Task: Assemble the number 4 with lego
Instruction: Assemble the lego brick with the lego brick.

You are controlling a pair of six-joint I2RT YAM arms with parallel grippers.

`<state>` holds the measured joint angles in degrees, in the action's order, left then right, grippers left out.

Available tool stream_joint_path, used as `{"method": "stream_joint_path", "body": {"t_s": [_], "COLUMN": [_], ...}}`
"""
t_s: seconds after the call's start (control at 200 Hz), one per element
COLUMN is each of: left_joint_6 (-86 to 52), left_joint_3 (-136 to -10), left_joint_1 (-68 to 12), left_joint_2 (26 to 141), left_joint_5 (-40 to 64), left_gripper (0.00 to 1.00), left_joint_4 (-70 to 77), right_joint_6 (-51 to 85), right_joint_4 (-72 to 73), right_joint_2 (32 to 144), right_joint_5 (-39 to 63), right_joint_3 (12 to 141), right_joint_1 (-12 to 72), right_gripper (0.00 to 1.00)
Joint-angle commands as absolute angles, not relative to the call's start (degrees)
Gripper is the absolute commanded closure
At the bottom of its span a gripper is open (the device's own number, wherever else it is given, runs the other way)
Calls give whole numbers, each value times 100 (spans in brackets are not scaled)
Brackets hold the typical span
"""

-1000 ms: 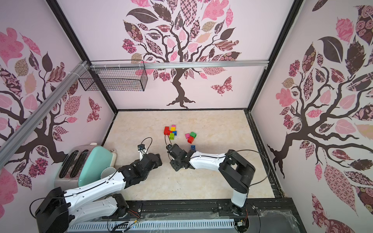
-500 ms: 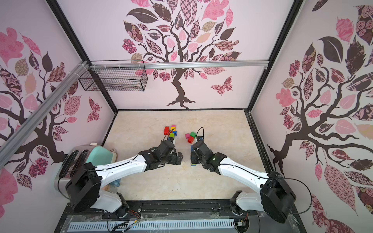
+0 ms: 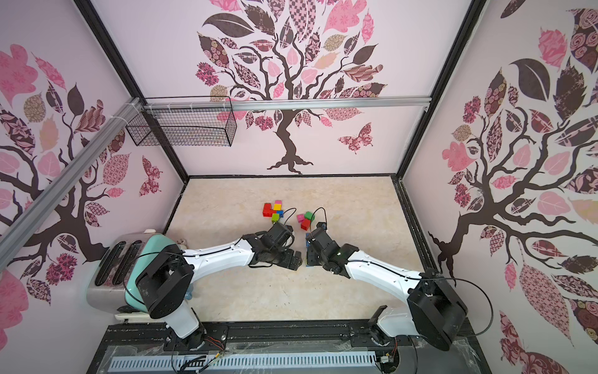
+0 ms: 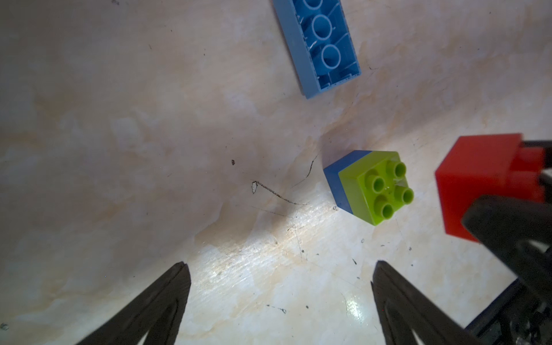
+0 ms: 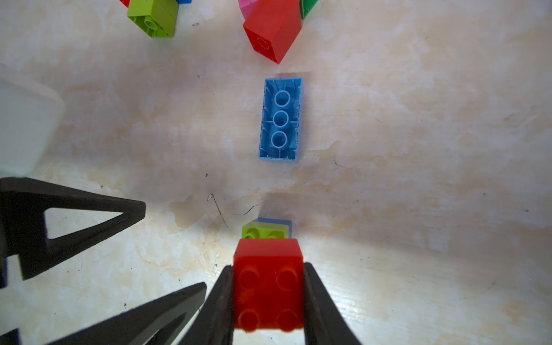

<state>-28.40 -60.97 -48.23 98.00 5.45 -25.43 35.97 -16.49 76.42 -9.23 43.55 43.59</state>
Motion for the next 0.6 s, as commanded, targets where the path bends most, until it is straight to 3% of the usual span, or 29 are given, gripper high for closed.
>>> {"method": "stream_joint_path", "body": {"t_s": [0.0,0.595], "left_joint_6": [-2768,-2829], "left_joint_3": [-6412,-6718], "left_joint_1": [-4799,-4698], "left_joint_2": [9978,10674], "left_joint_5": [668,888], "left_gripper": [2,2], "left_joint_4": [-2661,-2729], "right_joint_6": [3572,3466], "right_joint_4": [-1749,-2414], "right_joint_2": [7891,8576], "right_joint_5": [-964,-1024], "right_joint_3": [4578,4697], "right_joint_1": [4369,4370], "right_gripper": [100,100]}}
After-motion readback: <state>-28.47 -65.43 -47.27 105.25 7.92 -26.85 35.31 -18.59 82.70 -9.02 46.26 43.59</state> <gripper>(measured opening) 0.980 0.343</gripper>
